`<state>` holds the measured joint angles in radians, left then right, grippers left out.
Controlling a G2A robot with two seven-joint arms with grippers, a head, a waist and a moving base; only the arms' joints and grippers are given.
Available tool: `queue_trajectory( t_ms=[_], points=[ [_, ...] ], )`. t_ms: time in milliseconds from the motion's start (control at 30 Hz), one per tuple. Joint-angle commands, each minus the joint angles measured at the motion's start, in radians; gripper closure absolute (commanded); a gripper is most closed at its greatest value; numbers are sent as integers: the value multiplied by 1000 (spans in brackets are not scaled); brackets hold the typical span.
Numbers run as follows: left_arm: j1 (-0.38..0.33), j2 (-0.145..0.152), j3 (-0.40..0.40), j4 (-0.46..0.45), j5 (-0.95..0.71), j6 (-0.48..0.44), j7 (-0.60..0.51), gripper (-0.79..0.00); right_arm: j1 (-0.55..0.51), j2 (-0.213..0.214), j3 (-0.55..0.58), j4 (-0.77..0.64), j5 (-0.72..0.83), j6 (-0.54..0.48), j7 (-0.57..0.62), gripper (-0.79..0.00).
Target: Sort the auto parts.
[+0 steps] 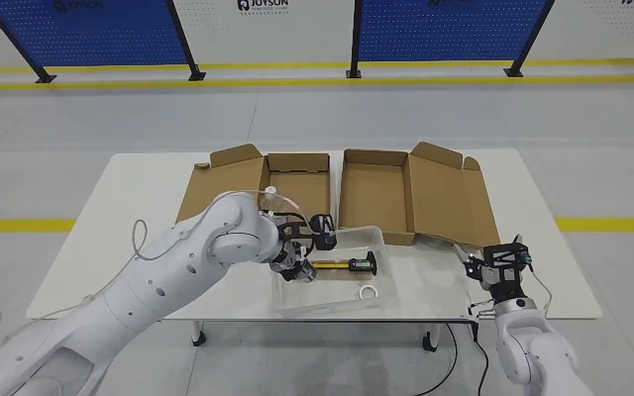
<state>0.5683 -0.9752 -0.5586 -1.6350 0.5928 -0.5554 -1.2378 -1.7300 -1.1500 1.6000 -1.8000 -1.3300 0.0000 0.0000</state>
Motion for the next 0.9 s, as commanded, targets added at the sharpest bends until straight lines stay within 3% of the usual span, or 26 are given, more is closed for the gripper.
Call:
queue_trajectory(
  t_ms=[0,167,533,867],
  points=[
    [-2,-1,-7,5,9,5,17,0,0,0,0,0,0,0,0,-785],
    [-8,-3,-26,25,39,24,63,0,0,0,0,0,0,0,0,-785],
    [-31,-25,-32,89,201,162,127,0,0,0,0,0,0,0,0,-785],
    [-58,-81,10,218,270,275,233,0,0,0,0,0,0,0,0,-785]
  ],
)
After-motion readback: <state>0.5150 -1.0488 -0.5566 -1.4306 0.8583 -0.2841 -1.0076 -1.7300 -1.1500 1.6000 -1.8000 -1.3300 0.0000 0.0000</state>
